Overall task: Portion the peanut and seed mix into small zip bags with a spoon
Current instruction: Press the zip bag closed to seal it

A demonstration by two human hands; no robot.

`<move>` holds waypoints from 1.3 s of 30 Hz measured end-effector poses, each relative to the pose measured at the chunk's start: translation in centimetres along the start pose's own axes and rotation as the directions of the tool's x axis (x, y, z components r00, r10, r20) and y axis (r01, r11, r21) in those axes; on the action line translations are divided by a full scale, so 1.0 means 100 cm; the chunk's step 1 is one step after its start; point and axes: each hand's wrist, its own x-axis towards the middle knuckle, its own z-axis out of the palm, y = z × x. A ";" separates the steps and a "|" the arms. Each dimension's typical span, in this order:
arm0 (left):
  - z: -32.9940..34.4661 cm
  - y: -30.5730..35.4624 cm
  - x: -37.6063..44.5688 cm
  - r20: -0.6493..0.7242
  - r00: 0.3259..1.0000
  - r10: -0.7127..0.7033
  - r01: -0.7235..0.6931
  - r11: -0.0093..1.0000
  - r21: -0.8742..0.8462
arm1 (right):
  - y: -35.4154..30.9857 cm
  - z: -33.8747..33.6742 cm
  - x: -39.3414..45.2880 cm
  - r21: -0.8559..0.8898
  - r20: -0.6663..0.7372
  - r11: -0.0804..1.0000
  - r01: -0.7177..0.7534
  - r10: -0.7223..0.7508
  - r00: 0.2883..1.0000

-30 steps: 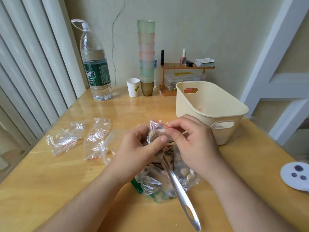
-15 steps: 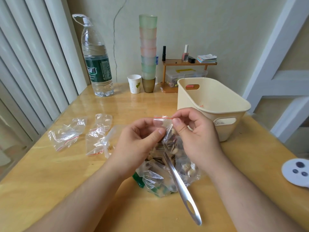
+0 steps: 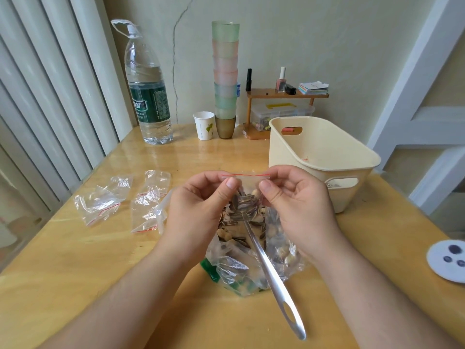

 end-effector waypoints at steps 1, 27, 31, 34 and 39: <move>0.000 0.000 0.000 -0.006 1.000 0.001 -0.001 1.000 -0.003 | 0.001 0.000 0.000 0.012 -0.003 1.000 -0.022 0.022 1.000; -0.007 -0.001 0.004 -0.012 1.000 -0.006 0.008 0.990 0.138 | 0.011 -0.004 0.002 -0.083 0.040 0.996 0.007 -0.004 0.999; -0.008 -0.003 0.005 -0.008 1.000 -0.025 0.026 0.995 0.100 | 0.007 -0.003 0.002 -0.055 0.040 0.998 0.001 0.002 0.999; -0.009 -0.004 0.006 0.006 0.999 -0.040 0.040 0.997 0.066 | 0.006 -0.003 0.002 -0.058 0.048 0.998 0.006 -0.004 0.999; -0.008 -0.005 0.005 -0.010 0.999 -0.042 0.043 0.997 0.068 | 0.011 -0.004 0.003 -0.091 0.048 0.995 0.038 -0.034 0.998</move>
